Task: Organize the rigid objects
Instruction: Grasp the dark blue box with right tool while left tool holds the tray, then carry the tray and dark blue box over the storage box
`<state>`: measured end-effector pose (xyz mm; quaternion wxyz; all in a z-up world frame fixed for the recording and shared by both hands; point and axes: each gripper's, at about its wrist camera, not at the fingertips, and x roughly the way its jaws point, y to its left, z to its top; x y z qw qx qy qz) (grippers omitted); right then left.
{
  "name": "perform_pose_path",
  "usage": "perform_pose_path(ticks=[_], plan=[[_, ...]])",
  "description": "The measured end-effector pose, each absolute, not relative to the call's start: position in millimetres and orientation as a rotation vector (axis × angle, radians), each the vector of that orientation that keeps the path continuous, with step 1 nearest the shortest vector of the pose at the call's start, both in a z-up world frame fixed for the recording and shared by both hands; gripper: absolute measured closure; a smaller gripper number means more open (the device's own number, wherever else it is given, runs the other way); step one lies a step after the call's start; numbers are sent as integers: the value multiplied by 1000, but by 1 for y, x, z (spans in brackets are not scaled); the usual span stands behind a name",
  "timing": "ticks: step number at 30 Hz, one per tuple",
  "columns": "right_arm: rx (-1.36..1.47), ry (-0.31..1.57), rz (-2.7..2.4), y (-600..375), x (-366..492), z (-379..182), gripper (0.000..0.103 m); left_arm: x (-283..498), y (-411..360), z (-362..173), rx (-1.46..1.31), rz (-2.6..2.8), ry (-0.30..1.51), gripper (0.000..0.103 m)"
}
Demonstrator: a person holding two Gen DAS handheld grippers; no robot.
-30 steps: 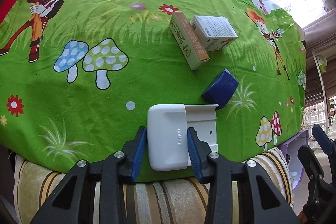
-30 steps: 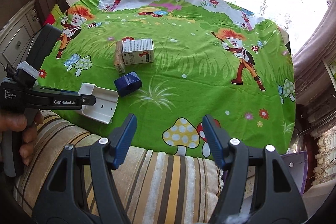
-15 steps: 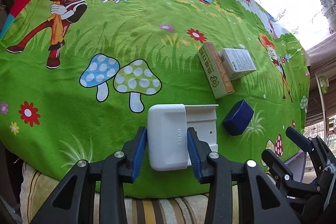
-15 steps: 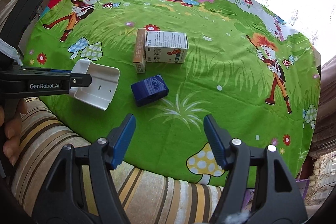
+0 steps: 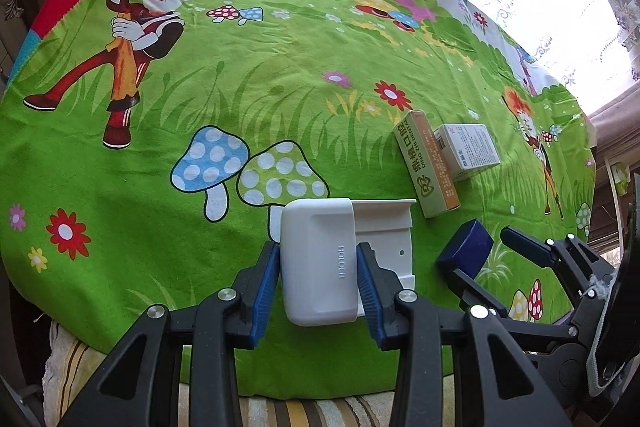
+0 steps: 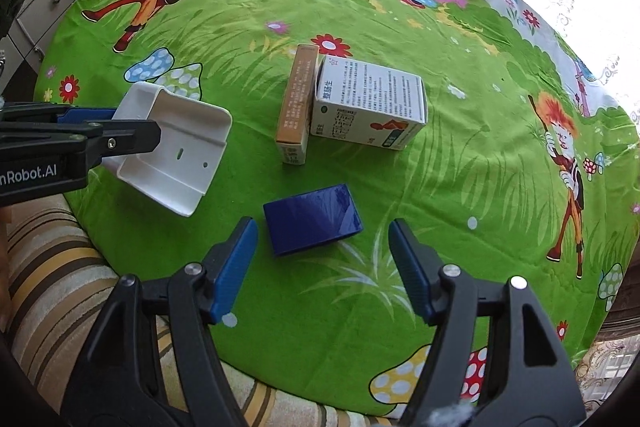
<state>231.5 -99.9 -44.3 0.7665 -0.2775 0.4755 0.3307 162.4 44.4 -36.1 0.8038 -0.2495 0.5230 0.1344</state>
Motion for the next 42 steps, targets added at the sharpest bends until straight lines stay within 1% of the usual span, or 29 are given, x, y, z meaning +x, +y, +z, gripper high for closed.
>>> perform_pose_path(ticks=[8,10,12,13,18,25,42], plan=[[-587,1062,721,-98,240,-54,32,165,44,-39,-534,288,1121,63],[-583,1066,726,-97,241,-56,36,165,43,-39,-530,288,1121,63],[-571,1076,732,-96,242,-57,48,168,41,-39,-523,288,1119,63],[-564,1080,730,-97,242,-57,49,168,41,-39,-522,287,1118,63],[-555,1075,702,-101,240,-54,49,168,39,-35,-518,285,1109,63],[-472,1071,625,-123,239,-39,49,166,28,-27,-500,268,1092,63],[-371,1001,461,-188,207,4,49,153,-26,6,-434,158,1055,63]])
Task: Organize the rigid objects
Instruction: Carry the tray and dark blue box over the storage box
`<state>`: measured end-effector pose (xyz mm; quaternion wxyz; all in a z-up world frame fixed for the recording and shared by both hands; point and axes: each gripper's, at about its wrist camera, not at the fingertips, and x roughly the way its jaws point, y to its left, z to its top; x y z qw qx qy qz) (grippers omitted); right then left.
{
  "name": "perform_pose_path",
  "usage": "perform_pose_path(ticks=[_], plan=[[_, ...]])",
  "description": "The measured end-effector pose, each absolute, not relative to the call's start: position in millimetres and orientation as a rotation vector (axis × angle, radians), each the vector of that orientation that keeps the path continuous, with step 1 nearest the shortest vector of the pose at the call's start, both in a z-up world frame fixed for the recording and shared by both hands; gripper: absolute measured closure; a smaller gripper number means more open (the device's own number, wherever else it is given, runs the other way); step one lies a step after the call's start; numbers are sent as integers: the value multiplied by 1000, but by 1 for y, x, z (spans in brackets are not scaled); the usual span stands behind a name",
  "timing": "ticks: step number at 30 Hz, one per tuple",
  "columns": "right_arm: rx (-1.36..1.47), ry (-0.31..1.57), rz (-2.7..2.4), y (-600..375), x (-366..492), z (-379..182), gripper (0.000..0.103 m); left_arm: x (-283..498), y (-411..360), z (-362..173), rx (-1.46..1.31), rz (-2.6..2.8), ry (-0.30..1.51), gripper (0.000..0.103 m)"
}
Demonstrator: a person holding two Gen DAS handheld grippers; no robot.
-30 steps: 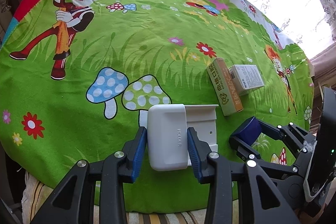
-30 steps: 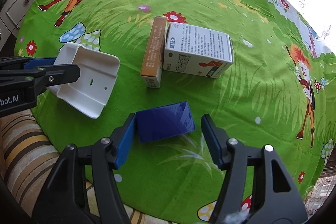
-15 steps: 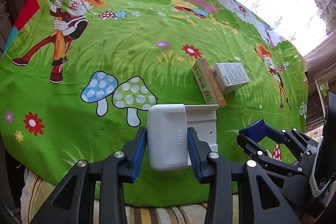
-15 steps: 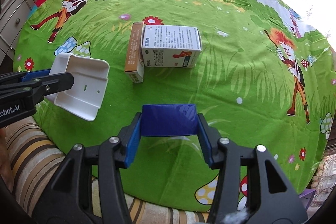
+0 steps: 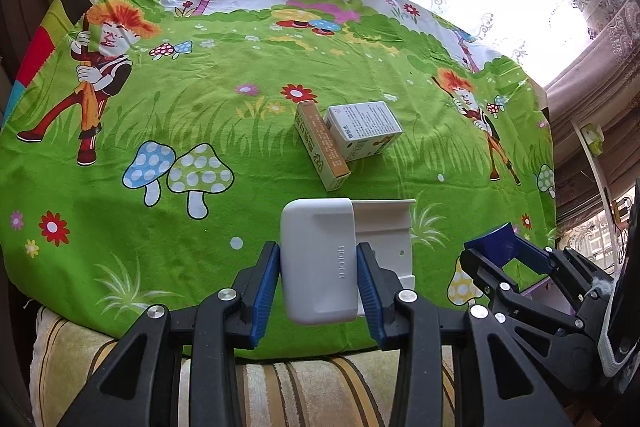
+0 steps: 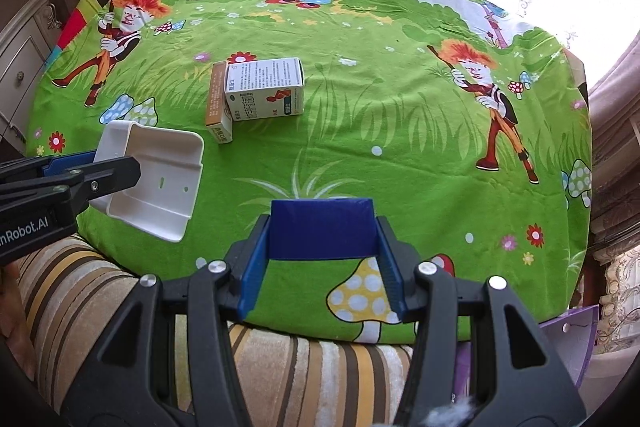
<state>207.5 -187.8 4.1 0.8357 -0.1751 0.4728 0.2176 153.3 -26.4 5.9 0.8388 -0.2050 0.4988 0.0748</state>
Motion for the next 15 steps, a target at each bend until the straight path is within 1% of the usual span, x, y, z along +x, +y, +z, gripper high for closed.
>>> perform_pose_path(ticks=[15], plan=[[-227,955,357,-278,168,36,49,145,-92,24,-417,-3,1068,63]])
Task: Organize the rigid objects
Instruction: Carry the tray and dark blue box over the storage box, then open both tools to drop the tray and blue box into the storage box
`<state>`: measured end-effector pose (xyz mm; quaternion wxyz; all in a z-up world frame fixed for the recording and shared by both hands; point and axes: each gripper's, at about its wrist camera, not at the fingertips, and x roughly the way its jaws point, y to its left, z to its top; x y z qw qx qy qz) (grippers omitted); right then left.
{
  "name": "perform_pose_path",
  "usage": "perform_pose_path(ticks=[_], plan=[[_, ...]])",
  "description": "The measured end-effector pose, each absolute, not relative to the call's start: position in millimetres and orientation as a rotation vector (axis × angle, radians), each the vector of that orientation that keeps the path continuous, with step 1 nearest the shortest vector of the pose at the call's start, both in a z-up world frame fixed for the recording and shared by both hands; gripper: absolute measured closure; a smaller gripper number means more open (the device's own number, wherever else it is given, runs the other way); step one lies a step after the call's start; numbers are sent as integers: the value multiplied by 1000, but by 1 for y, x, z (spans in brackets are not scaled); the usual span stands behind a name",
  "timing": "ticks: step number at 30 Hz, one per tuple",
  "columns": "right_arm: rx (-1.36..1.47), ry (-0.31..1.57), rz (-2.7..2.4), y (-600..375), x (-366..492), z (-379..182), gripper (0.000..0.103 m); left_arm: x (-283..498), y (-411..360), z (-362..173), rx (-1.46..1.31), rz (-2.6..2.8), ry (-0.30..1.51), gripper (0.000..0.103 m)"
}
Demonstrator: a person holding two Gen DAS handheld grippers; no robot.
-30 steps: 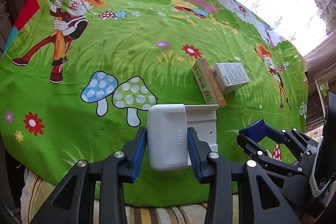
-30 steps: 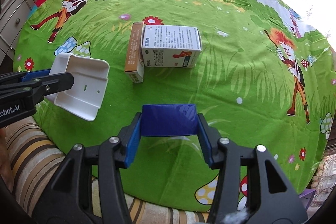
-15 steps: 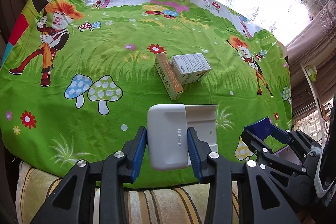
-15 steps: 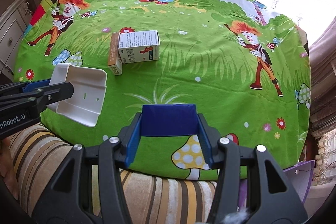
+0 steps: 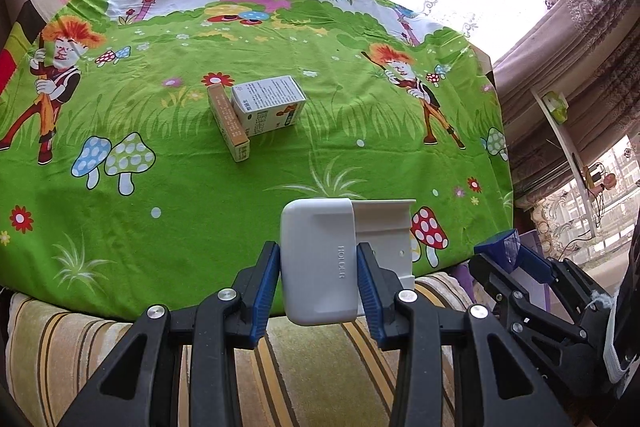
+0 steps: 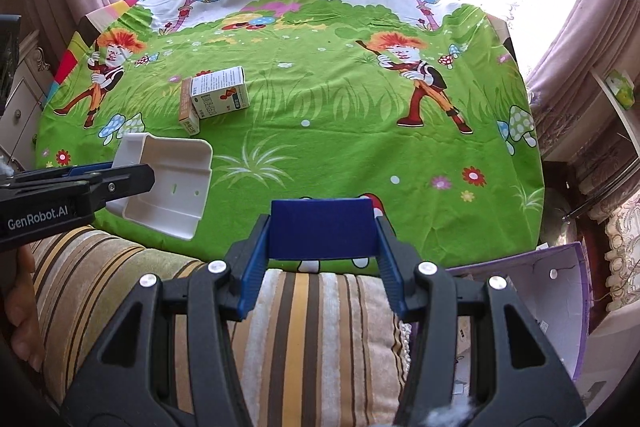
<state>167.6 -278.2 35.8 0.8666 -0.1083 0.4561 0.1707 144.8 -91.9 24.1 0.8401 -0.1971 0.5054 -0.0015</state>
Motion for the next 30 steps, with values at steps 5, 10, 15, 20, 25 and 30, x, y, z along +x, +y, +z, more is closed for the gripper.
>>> perform_pose_path(ticks=[5,10,15,20,25,30], plan=[[-154,946,296,-323,156,43,49,142,-129,25,-389,-96,1088,63],[-105,953,230,-367,146,40,49,141,-175,24,-337,-188,1123,63],[-52,963,157,-410,137,36,49,141,-215,24,-280,-259,1148,63],[-8,962,81,-450,130,36,49,141,-247,21,-232,-320,1175,63],[24,951,3,-484,126,39,49,144,-274,19,-196,-364,1196,63],[42,942,-49,-505,123,42,49,144,-296,15,-172,-427,1219,63]])
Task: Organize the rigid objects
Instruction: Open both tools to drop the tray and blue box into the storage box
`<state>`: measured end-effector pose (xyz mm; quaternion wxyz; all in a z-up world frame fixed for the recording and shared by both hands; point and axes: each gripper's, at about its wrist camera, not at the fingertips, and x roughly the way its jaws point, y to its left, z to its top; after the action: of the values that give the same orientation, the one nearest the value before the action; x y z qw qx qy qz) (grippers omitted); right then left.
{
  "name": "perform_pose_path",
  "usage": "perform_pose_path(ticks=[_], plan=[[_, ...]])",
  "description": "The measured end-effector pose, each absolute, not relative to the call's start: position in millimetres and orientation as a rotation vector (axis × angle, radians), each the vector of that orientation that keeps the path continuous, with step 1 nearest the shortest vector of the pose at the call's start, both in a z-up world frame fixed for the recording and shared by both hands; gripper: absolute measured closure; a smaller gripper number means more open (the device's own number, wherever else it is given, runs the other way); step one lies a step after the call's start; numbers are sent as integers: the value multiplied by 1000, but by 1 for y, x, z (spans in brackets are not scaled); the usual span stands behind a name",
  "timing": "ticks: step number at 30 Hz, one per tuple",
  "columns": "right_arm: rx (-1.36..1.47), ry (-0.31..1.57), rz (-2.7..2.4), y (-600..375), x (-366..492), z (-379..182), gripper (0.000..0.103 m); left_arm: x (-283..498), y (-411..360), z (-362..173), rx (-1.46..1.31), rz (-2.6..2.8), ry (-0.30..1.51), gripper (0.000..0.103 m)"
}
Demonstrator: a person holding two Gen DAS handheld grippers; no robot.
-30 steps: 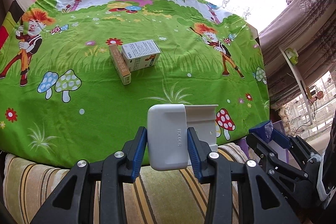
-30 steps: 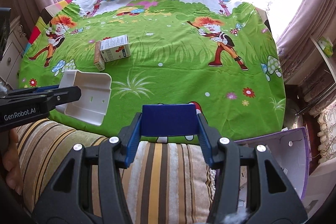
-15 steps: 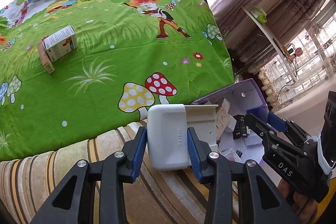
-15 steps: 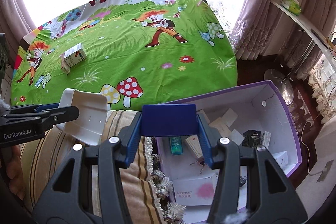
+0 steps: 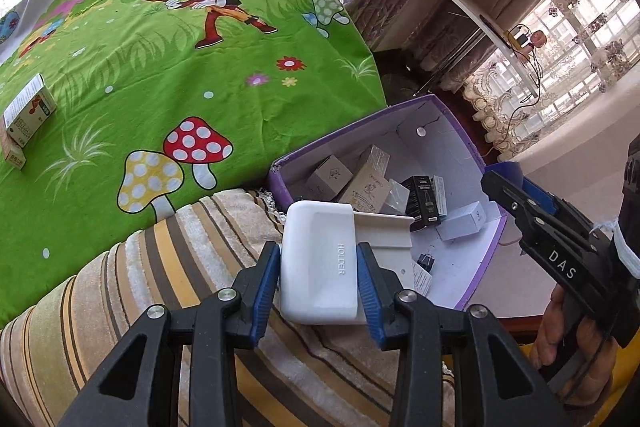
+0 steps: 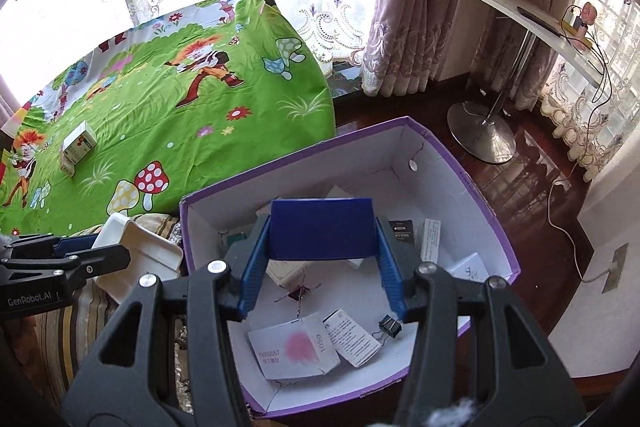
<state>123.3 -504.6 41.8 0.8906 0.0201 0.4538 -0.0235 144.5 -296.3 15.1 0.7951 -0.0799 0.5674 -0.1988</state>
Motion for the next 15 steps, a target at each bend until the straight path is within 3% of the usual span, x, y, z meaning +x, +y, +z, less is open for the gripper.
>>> perform_pose_path(ticks=[4,7,15], plan=[[57,948,-63,-511,124,41,47,144,-309,15,-170,-478,1232,55],[67,943,-69,-512,124,42,36,144,-309,17,-164,-481,1225,47],[71,918,-55,-506,124,50,29,144,-297,33,-126,-426,1140,47]])
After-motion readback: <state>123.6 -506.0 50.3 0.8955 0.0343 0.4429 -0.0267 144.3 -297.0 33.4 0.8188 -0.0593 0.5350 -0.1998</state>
